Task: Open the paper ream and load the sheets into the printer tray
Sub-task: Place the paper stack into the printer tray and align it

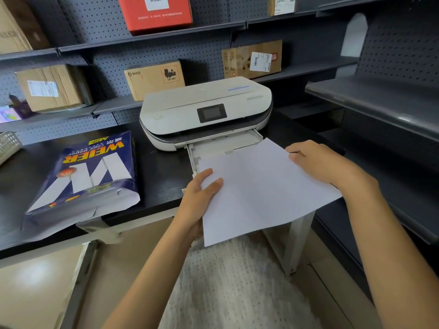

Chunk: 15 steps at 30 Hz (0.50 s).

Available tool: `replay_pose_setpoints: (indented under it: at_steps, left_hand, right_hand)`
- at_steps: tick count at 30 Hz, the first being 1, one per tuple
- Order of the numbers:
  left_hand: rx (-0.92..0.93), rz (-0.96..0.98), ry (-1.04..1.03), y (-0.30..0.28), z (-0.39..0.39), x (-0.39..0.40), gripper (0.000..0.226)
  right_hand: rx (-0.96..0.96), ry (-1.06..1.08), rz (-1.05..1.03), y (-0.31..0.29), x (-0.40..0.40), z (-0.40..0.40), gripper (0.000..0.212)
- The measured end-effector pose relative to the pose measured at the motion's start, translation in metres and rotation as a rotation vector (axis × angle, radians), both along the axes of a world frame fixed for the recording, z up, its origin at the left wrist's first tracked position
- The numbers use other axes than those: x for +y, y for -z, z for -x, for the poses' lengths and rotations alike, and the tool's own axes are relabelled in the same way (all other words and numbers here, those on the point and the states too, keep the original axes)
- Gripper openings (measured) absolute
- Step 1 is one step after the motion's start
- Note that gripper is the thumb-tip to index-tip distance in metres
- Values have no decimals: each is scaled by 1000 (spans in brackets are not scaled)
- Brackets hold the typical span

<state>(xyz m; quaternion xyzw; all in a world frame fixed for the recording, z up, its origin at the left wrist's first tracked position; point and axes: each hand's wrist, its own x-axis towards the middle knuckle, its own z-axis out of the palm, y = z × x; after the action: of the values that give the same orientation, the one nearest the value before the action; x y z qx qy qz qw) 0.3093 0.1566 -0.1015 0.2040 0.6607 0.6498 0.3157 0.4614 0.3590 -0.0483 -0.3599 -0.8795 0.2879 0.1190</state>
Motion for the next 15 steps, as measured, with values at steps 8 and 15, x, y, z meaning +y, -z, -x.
replay_pose_setpoints:
  at_steps: [8,15]
  left_hand:
    - [21,33,-6,1,8,-2,52]
    - [24,63,11,-5,14,3,55]
  right_hand:
    - [-31,-26,84,11,6,5,22]
    - [-37,-12,117,19,19,11,21]
